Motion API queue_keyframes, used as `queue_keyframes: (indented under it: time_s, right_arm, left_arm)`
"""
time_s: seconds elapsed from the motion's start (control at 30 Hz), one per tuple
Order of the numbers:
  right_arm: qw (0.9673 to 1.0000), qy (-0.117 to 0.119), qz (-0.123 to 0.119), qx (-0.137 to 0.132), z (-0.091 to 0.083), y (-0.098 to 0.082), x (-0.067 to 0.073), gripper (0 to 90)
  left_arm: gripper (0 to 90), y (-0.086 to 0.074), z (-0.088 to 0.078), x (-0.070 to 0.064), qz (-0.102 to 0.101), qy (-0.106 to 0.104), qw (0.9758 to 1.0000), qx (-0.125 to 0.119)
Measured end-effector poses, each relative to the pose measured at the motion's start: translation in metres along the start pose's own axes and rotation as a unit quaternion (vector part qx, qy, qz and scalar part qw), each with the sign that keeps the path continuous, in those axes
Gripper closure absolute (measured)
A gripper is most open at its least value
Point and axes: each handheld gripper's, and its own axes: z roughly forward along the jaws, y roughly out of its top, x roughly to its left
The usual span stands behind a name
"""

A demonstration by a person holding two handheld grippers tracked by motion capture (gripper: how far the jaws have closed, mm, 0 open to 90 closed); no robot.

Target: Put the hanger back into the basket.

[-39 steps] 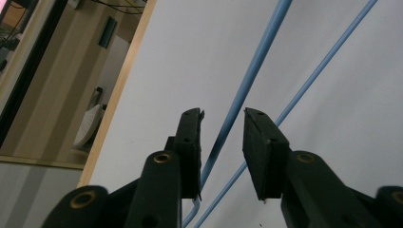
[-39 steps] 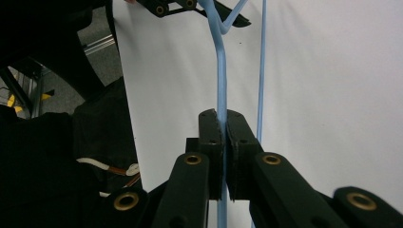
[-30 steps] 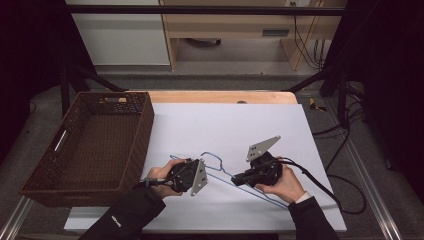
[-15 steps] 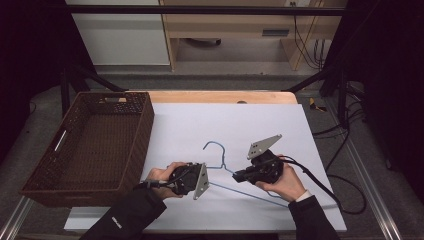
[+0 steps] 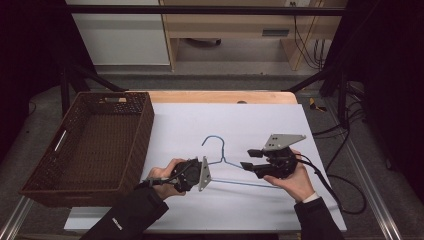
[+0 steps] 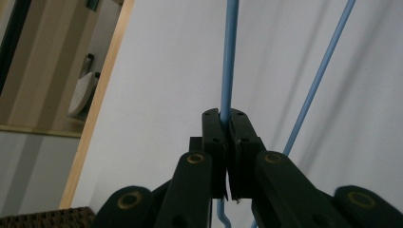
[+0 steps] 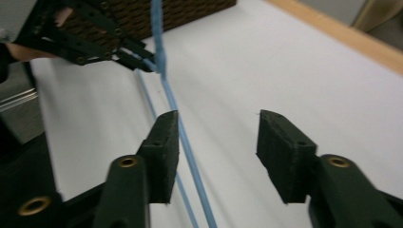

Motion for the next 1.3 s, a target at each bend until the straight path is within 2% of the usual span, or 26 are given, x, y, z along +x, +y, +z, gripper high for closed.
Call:
queue_keyframes:
  time_s: [0.03, 0.07, 0.1, 0.13, 0.17, 0.2, 0.23, 0.27, 0.3, 0.33, 0.5, 0.53, 0.63, 0.77, 0.87, 0.93, 1.1, 1.3]
  right_arm:
    - [1.0, 0.0, 0.0, 0.0, 0.0, 0.0, 0.0, 46.3]
    - [0.9997, -0.018, 0.006, -0.015, -0.006, -0.003, -0.003, 39.8]
    - [0.9997, -0.018, 0.006, -0.015, -0.006, -0.003, -0.003, 39.8]
    - [0.9991, -0.035, 0.011, -0.023, -0.012, -0.008, -0.005, 33.3]
    - [0.9984, -0.047, 0.009, -0.028, -0.014, -0.01, -0.006, 29.1]
    - [0.9977, -0.058, 0.012, -0.032, -0.017, -0.013, -0.007, 26.5]
    - [0.9977, -0.058, 0.012, -0.032, -0.017, -0.013, -0.007, 26.5]
    - [0.9962, -0.076, 0.024, -0.035, -0.021, -0.019, -0.009, 18.5]
    - [0.9962, -0.076, 0.024, -0.035, -0.021, -0.019, -0.009, 18.5]
    - [0.9948, -0.09, 0.033, -0.034, -0.024, -0.023, -0.01, 14.9]
    - [0.9931, -0.102, 0.045, -0.037, -0.031, -0.033, -0.013, 11.6]
    - [0.9919, -0.109, 0.05, -0.043, -0.035, -0.036, -0.013, 10.0]
    - [0.9906, -0.118, 0.054, -0.043, -0.04, -0.04, -0.013, 7.8]
    - [0.9887, -0.13, 0.059, -0.045, -0.045, -0.048, -0.012, 6.5]
    - [0.9873, -0.136, 0.066, -0.05, -0.047, -0.055, -0.013, 6.1]
    - [0.9871, -0.137, 0.068, -0.048, -0.048, -0.057, -0.014, 6.0]
    - [0.9847, -0.145, 0.077, -0.059, -0.048, -0.066, -0.017, 6.5]
    - [0.9843, -0.144, 0.085, -0.057, -0.047, -0.07, -0.019, 6.5]
  left_arm:
    - [87.2, 0.0, 0.0, 0.0, 0.0, 0.0, 1.0, 0.0]
    - [87.2, 0.0, -0.001, 0.002, -0.007, -0.003, 1.0, 0.003]
    - [87.2, 0.001, -0.002, 0.004, -0.012, -0.001, 0.9999, 0.007]
    - [87.2, 0.001, -0.003, 0.006, -0.015, -0.002, 0.9998, 0.012]
    - [87.2, 0.002, -0.004, 0.01, -0.029, 0.001, 0.9995, 0.013]
    - [87.2, 0.002, -0.005, 0.013, -0.033, -0.002, 0.9993, 0.018]
    - [87.2, 0.002, -0.005, 0.013, -0.033, -0.002, 0.9993, 0.018]
    - [87.2, 0.003, -0.006, 0.016, -0.037, -0.006, 0.9991, 0.018]
    - [87.2, 0.003, -0.006, 0.018, -0.044, -0.007, 0.9988, 0.02]
    - [87.2, 0.004, -0.009, 0.023, -0.048, -0.017, 0.9984, 0.024]
    - [87.2, 0.006, -0.013, 0.034, -0.067, -0.031, 0.9965, 0.04]
    - [87.2, 0.006, -0.014, 0.037, -0.072, -0.03, 0.996, 0.043]
    - [87.2, 0.007, -0.019, 0.052, -0.103, -0.036, 0.9921, 0.062]
    - [87.2, 0.008, -0.022, 0.062, -0.121, -0.034, 0.9895, 0.071]
    - [87.2, 0.01, -0.03, 0.076, -0.132, -0.021, 0.988, 0.078]
    - [87.2, 0.011, -0.033, 0.08, -0.132, -0.015, 0.988, 0.078]
    - [87.2, 0.014, -0.048, 0.096, -0.141, -0.007, 0.9866, 0.082]
    - [87.2, 0.013, -0.071, 0.115, -0.157, 0.012, 0.9838, 0.084]
